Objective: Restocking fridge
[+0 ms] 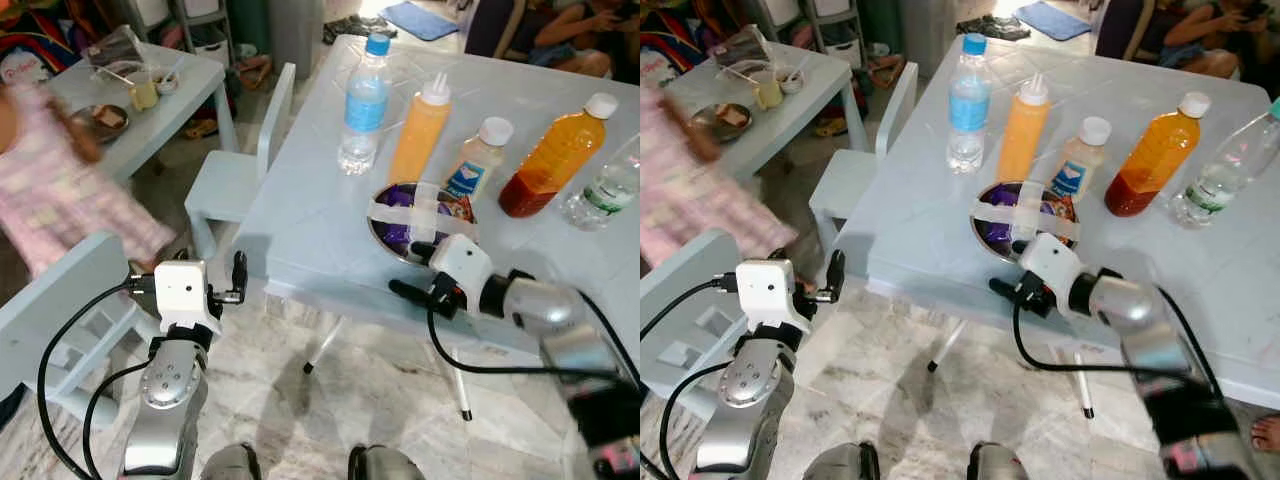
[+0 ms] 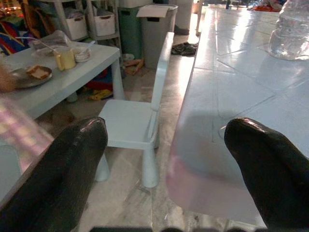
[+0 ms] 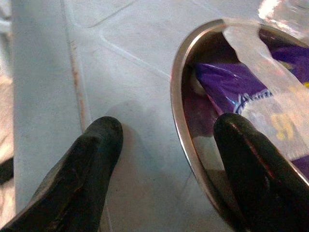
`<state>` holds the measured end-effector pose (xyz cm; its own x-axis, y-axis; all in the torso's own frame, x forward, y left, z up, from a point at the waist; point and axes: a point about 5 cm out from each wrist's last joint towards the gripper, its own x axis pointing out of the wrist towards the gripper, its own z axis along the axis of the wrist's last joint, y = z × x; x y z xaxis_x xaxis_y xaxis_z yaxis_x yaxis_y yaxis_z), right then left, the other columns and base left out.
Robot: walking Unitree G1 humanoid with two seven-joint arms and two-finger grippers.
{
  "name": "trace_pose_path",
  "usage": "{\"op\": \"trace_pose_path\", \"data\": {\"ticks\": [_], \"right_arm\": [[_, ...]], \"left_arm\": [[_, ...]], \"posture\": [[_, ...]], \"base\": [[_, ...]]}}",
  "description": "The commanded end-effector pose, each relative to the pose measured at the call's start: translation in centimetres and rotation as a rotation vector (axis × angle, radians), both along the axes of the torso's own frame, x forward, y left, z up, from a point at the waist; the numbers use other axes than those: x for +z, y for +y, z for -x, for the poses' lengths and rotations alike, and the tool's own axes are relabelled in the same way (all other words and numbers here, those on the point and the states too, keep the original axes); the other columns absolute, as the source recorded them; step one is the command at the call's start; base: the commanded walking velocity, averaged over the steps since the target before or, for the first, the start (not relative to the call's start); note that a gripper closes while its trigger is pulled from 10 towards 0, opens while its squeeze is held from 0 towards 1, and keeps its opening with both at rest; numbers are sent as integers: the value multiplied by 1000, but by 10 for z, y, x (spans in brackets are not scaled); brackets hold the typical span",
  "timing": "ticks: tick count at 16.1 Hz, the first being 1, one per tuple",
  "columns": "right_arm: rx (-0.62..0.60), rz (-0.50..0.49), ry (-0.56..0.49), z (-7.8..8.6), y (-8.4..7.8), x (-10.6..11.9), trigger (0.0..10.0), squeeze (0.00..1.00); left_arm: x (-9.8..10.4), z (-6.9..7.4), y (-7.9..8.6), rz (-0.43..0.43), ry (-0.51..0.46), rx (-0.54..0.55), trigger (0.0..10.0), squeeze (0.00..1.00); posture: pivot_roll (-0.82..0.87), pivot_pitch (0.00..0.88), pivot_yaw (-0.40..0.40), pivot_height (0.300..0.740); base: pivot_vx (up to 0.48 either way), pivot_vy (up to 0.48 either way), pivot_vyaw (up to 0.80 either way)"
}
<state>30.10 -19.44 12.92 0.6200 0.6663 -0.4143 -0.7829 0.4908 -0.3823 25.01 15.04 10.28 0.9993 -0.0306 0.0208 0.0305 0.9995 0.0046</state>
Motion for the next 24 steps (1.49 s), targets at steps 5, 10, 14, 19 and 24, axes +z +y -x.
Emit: {"op": "trace_pose_path", "data": {"ticks": [5,10,14,19,24], "right_arm": [[106,153,-27,-14,-3,2,10000,0],[144,204,6,-19,-8,-7,0,0],[156,211,37,-17,-10,-15,0,0],[158,157,43,-14,-8,-17,0,0],[189,162,32,-12,-4,-17,0,0]], "left_arm": [[-4,2,0,-11,32,6,10000,0],[-7,6,-1,-13,51,3,10000,0],[-9,6,-1,-22,69,1,10000,0],[-12,8,-1,-23,84,4,10000,0],[-13,8,-2,-24,88,2,10000,0]], "posture": [[-41,150,-18,740],[-35,158,-16,740],[-36,162,-15,740],[-37,166,-15,740],[-36,163,-15,740]], "base": [[0,0,0],[0,0,0],[0,0,0],[0,0,0],[0,0,0]]}}
